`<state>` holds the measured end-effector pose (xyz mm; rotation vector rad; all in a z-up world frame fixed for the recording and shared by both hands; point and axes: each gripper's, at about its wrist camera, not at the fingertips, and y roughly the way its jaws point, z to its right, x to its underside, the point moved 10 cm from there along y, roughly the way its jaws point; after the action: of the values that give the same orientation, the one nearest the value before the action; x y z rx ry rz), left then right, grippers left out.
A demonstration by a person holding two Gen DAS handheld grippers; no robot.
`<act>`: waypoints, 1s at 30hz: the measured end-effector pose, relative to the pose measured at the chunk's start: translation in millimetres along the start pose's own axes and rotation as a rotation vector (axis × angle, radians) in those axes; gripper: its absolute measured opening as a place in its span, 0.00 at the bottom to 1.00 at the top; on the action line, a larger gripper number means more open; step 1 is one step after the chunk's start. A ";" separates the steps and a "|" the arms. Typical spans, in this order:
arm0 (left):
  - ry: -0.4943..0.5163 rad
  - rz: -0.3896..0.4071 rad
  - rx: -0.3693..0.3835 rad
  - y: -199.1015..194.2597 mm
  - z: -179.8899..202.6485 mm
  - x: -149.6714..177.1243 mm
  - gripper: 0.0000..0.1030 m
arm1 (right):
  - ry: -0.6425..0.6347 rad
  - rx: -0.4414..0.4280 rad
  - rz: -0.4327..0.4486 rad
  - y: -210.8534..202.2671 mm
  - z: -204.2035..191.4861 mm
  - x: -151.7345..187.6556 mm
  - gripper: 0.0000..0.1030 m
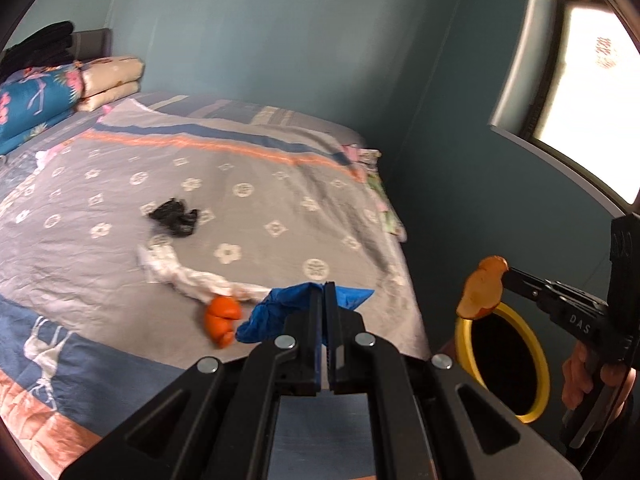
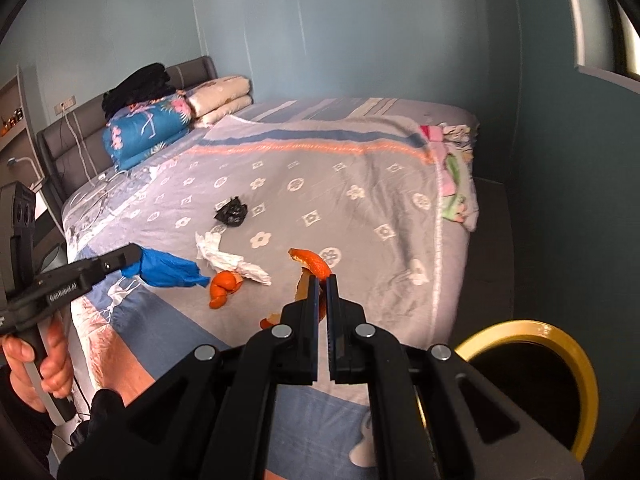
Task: Collect trash
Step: 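Carry the blue glove and orange peel to the bin and open both grippers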
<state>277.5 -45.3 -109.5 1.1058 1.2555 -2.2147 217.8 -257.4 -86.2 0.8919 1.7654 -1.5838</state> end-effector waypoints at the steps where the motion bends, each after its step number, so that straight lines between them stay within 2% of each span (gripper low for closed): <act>1: 0.007 0.000 0.012 1.0 9.7 -0.1 0.01 | 0.004 0.002 0.003 -2.9 3.1 0.1 0.03; 11: 0.093 -0.001 0.118 8.4 99.4 -1.7 0.01 | 0.086 0.055 0.049 -49.4 58.9 4.1 0.03; 21: 0.172 -0.082 0.210 30.7 176.1 22.8 0.01 | 0.186 0.123 0.093 -84.7 128.9 14.2 0.03; 30: 0.241 -0.154 0.286 48.2 240.9 48.6 0.01 | 0.290 0.146 0.093 -92.3 182.8 32.3 0.03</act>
<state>168.6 -270.7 -102.4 1.4665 1.1739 -2.4944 123.9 -442.0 -77.4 1.3106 1.7863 -1.6022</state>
